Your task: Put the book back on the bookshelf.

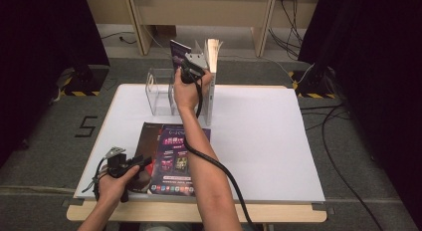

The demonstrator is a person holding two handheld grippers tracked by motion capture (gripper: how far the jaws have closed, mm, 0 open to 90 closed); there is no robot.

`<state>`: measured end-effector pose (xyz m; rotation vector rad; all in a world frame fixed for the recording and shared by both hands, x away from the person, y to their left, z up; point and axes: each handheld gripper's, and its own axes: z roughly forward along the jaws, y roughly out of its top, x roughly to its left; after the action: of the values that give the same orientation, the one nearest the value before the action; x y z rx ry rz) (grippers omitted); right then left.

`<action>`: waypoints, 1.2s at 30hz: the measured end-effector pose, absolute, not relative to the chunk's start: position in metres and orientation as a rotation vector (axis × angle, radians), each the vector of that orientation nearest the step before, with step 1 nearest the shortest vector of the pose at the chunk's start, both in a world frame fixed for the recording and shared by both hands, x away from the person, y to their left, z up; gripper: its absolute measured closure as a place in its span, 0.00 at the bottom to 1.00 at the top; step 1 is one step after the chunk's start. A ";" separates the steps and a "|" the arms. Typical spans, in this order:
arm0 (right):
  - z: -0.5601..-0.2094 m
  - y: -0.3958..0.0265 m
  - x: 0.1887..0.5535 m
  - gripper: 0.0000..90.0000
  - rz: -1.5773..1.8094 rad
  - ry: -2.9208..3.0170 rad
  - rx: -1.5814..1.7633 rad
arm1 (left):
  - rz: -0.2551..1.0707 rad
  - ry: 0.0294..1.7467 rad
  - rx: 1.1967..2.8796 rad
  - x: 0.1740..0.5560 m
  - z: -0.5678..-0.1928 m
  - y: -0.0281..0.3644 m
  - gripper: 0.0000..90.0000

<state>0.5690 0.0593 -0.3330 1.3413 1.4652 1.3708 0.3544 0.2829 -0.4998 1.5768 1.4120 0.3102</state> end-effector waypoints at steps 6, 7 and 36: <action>-0.323 0.055 0.570 0.81 1.349 1.513 1.365 | 0.308 1.411 1.580 0.354 -0.500 0.282 0.57; -0.321 0.054 0.571 0.80 1.348 1.527 1.377 | 0.309 1.410 1.581 0.354 -0.500 0.281 0.57; -0.298 0.035 0.538 0.85 1.252 1.799 1.418 | 0.305 1.405 1.591 0.355 -0.500 0.278 0.57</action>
<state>0.5376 0.0355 -0.2975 1.4182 1.7993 1.2516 0.3546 0.2778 -0.5004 1.5910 1.4053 0.3053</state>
